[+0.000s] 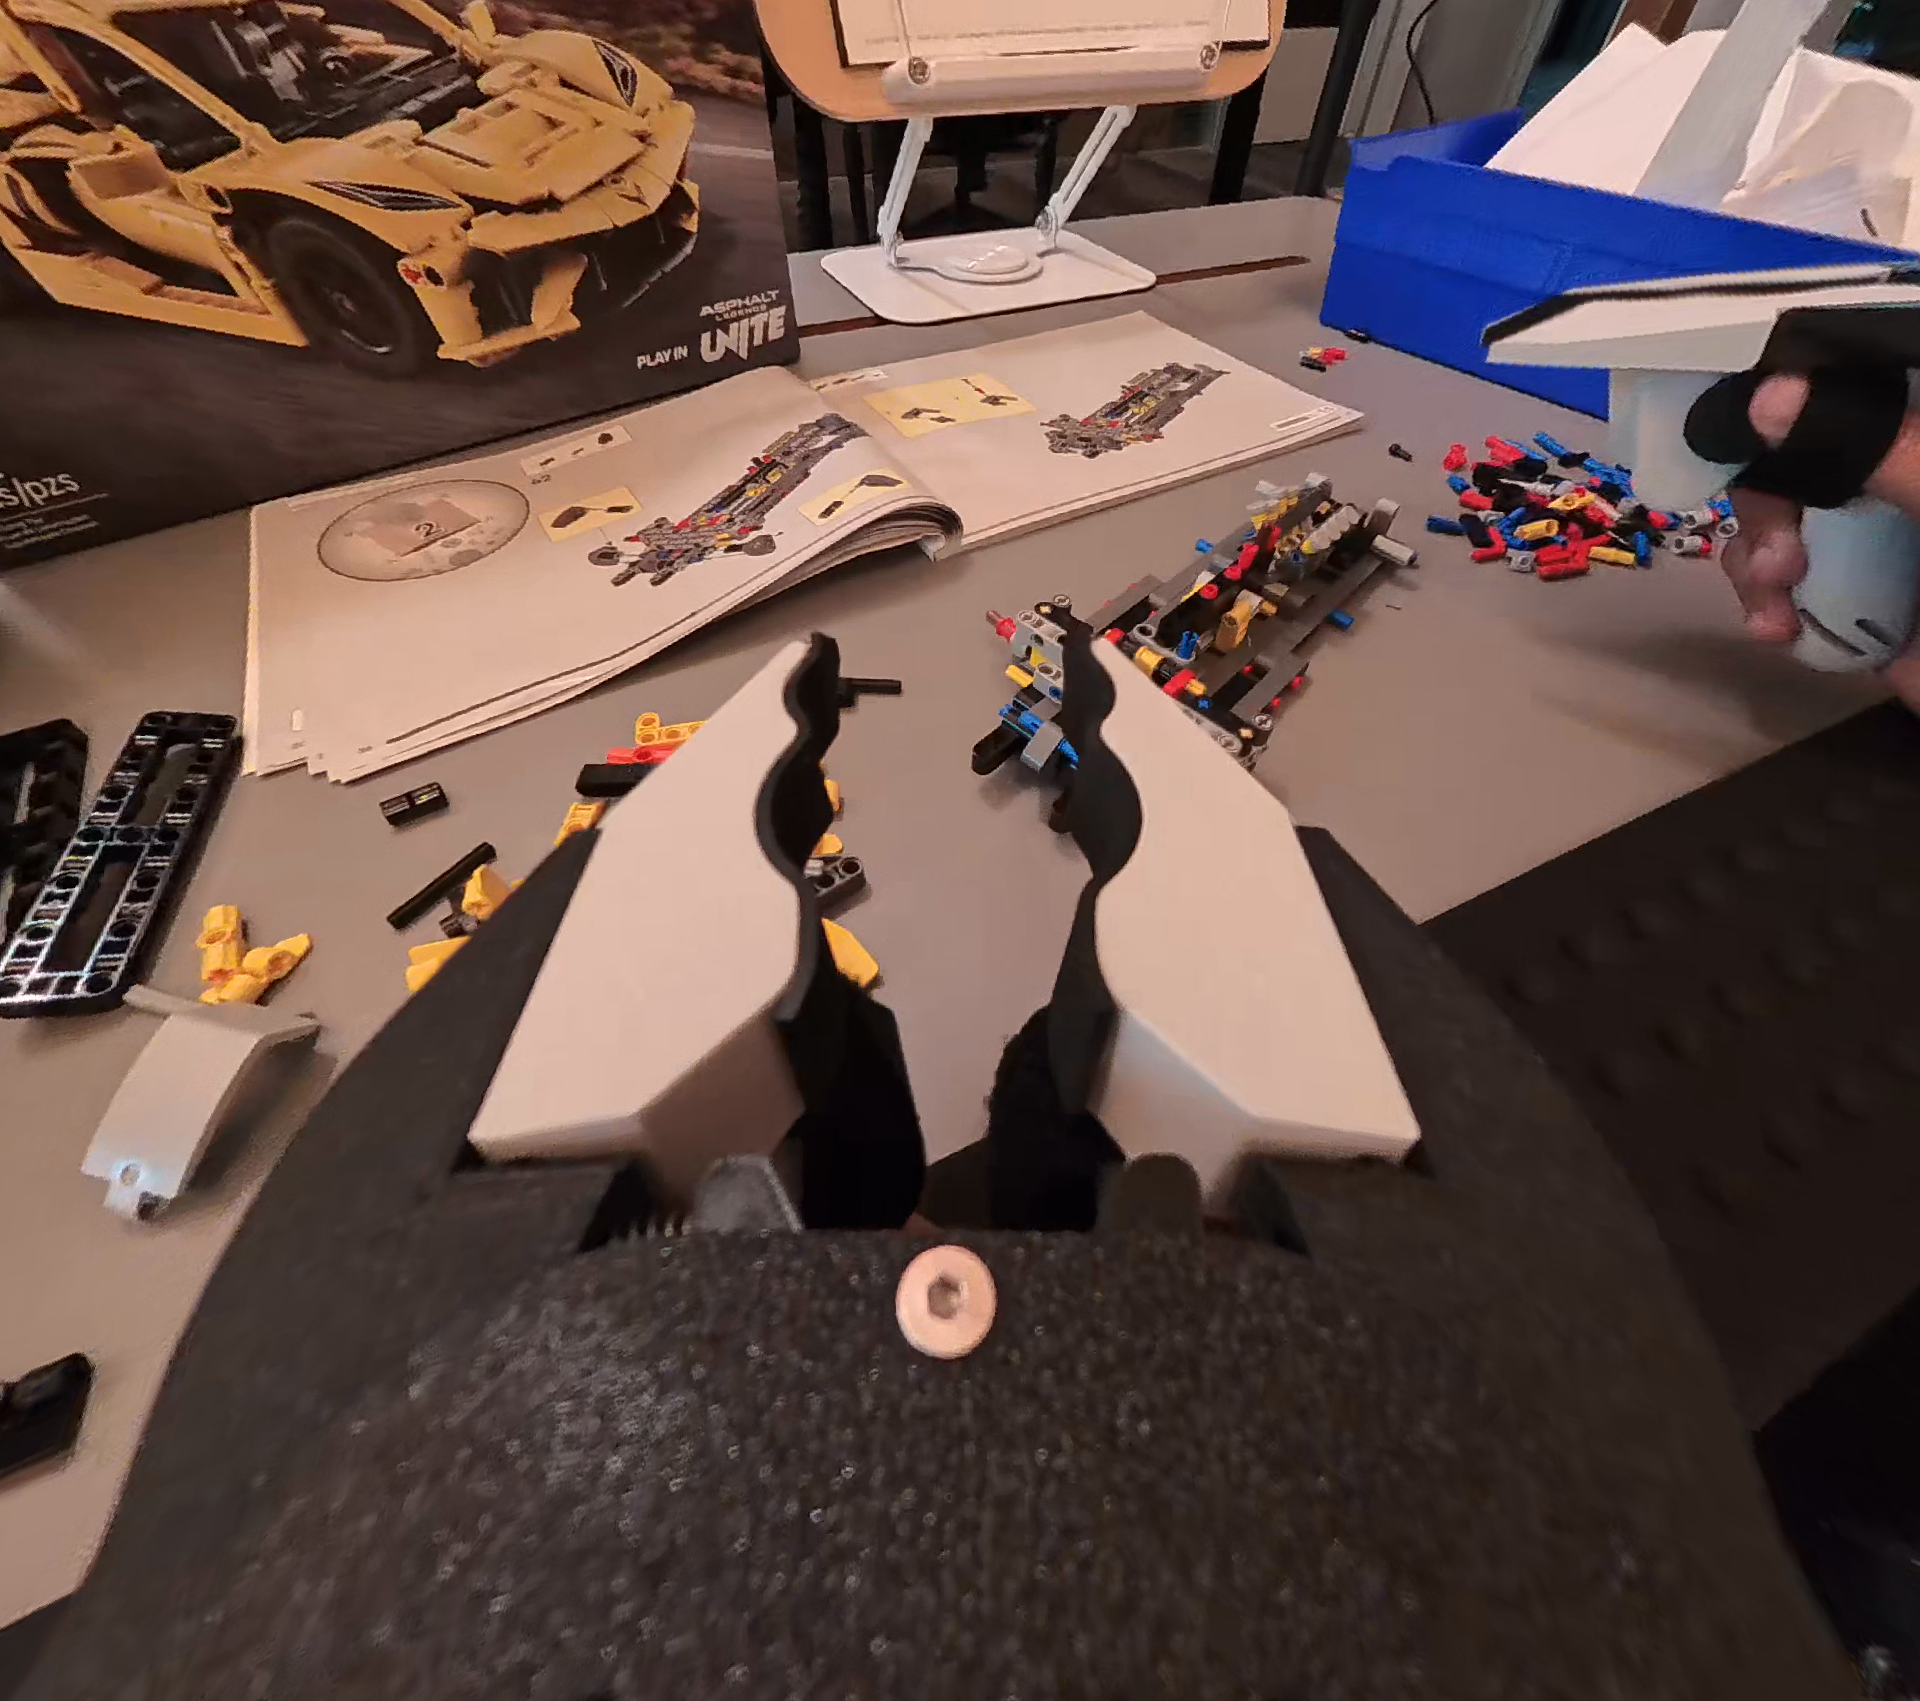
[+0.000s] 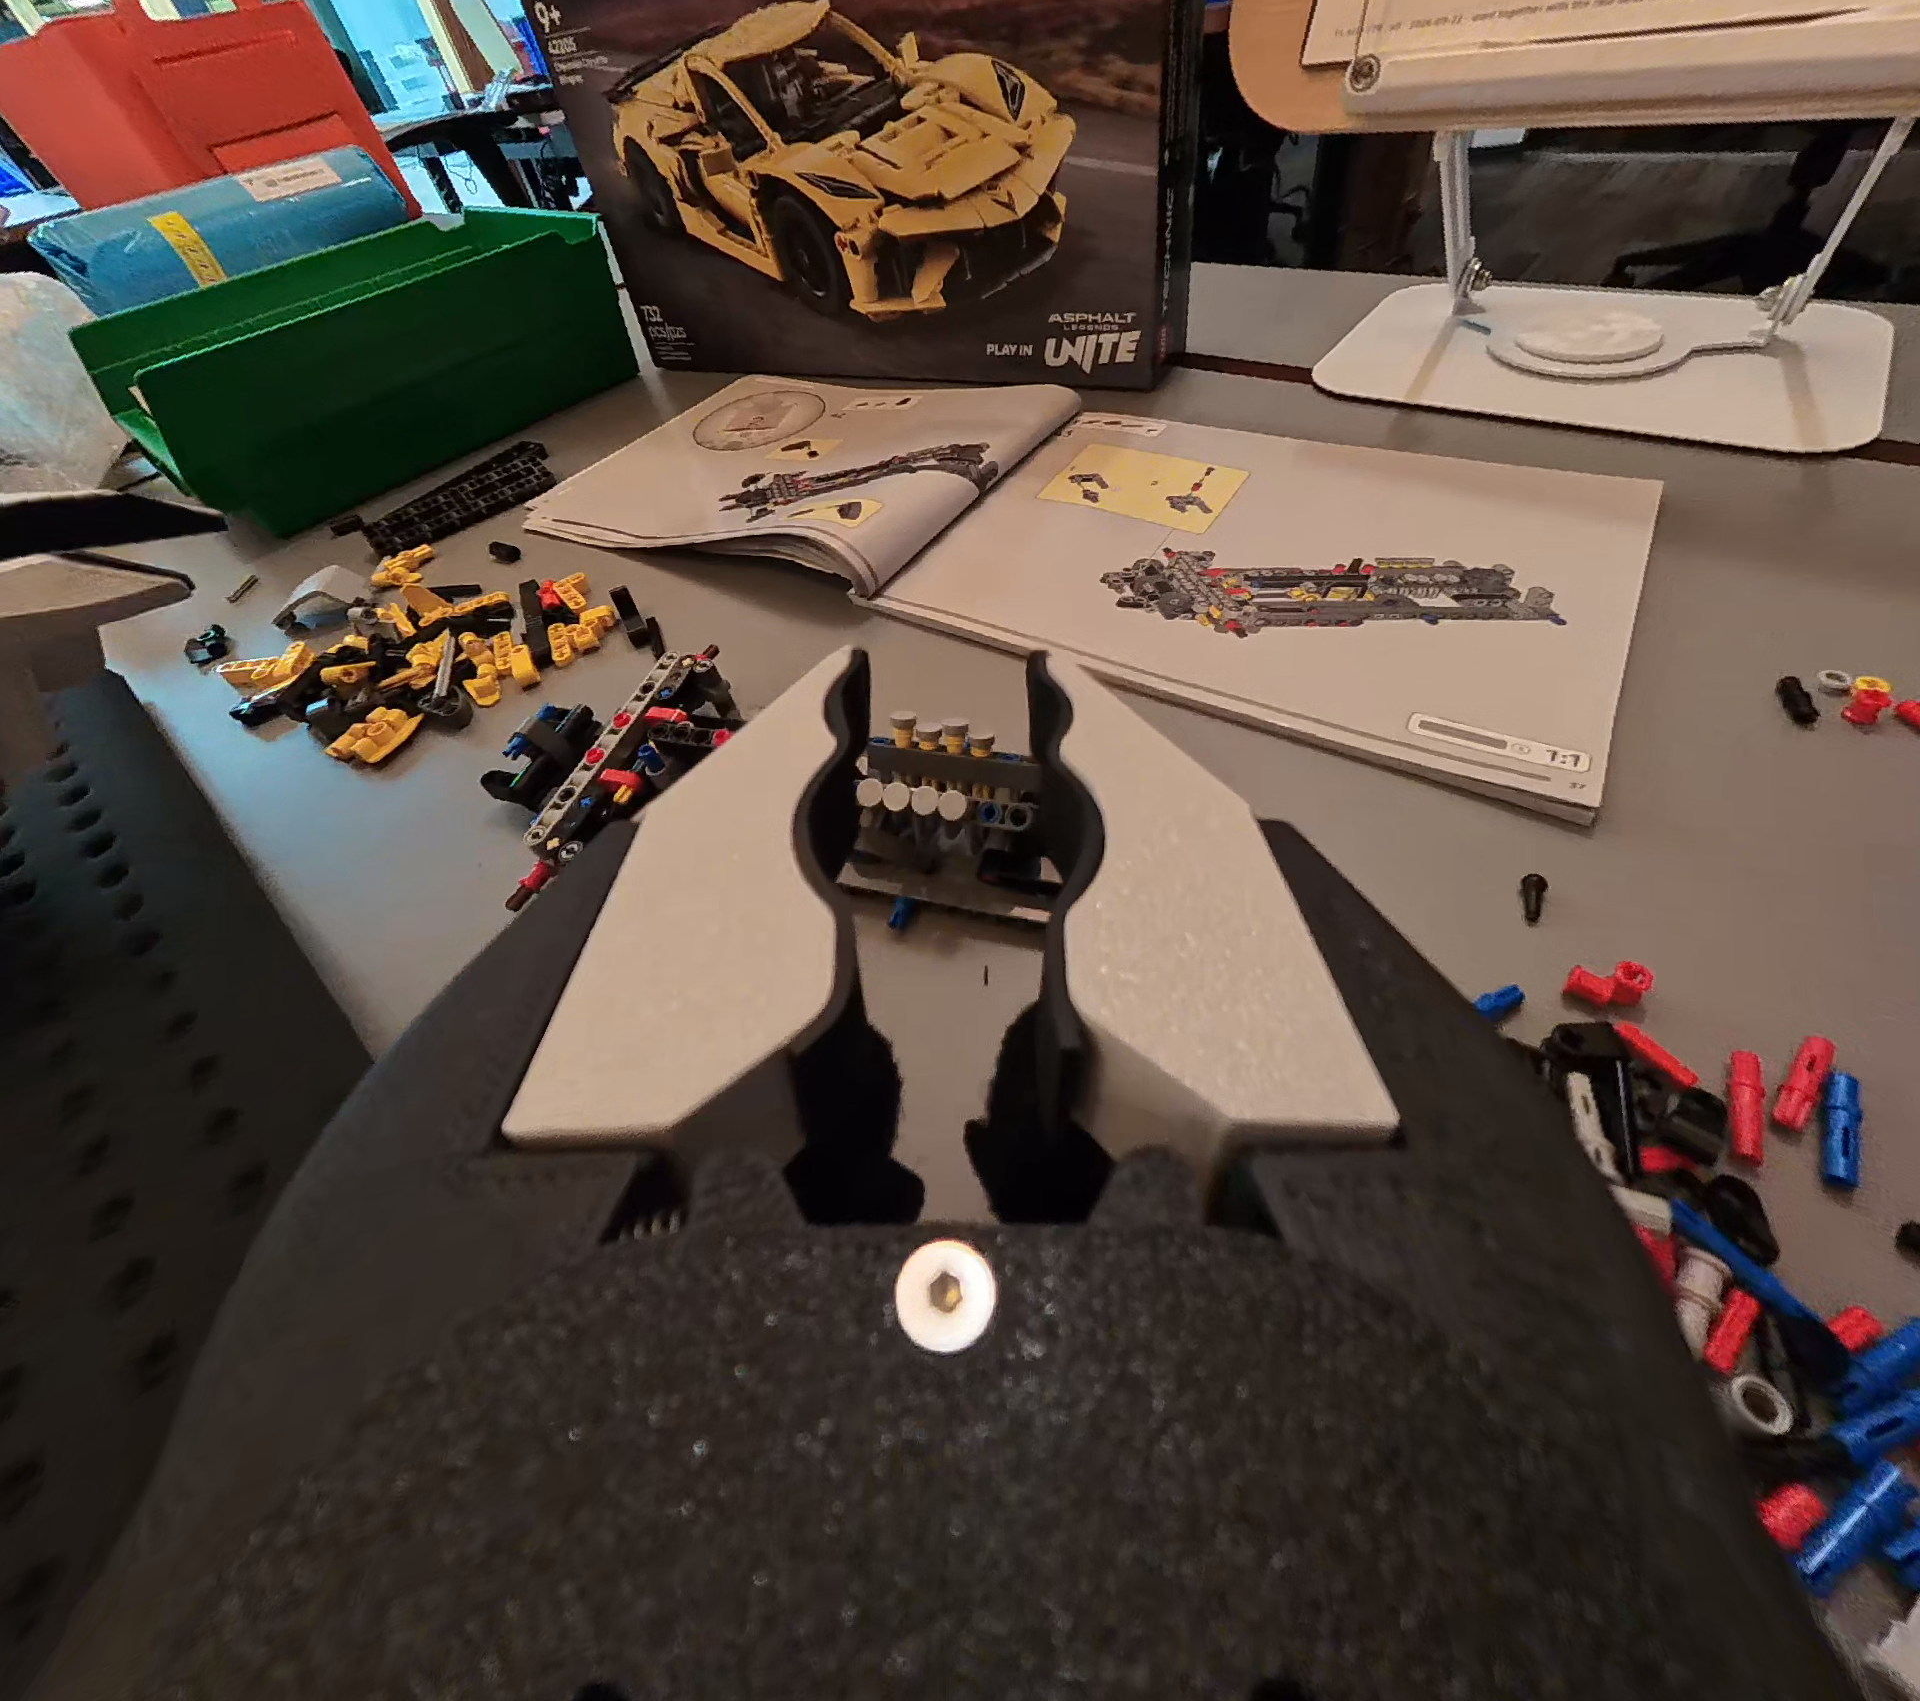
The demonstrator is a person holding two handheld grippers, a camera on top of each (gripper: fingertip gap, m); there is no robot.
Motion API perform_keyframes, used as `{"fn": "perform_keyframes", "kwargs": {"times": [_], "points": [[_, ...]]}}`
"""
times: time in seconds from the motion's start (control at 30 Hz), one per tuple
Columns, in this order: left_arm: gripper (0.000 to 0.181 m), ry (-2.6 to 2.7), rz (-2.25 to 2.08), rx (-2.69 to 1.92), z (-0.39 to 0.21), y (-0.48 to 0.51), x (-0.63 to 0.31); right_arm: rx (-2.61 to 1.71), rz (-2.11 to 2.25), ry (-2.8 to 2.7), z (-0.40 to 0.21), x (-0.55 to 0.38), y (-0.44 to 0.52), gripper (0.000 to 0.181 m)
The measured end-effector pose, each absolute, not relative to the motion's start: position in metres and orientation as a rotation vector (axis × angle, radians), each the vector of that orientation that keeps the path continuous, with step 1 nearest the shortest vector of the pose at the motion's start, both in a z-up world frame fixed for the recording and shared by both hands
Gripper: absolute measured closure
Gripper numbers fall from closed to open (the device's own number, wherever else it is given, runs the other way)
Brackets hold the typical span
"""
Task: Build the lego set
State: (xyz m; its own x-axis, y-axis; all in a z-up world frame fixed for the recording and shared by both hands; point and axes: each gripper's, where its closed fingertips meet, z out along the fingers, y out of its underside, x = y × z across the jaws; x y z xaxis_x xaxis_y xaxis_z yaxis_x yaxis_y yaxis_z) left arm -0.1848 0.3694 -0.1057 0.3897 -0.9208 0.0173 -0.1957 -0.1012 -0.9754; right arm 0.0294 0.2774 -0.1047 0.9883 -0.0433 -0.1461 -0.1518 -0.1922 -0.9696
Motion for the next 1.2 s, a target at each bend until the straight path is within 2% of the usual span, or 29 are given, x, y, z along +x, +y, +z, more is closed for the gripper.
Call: {"fn": "perform_keyframes", "kwargs": {"times": [0.47, 1.2], "points": [[0.14, 1.076, -0.881, -1.631, -0.118, 0.368, -0.18, -1.838, 0.148, 0.119, -0.121, 0.02, 0.285, 0.153], [0.137, 1.183, -0.867, -1.727, -0.131, 0.382, -0.174, -1.787, 0.147, 0.198, -0.114, 0.026, 0.261, 0.153]]}}
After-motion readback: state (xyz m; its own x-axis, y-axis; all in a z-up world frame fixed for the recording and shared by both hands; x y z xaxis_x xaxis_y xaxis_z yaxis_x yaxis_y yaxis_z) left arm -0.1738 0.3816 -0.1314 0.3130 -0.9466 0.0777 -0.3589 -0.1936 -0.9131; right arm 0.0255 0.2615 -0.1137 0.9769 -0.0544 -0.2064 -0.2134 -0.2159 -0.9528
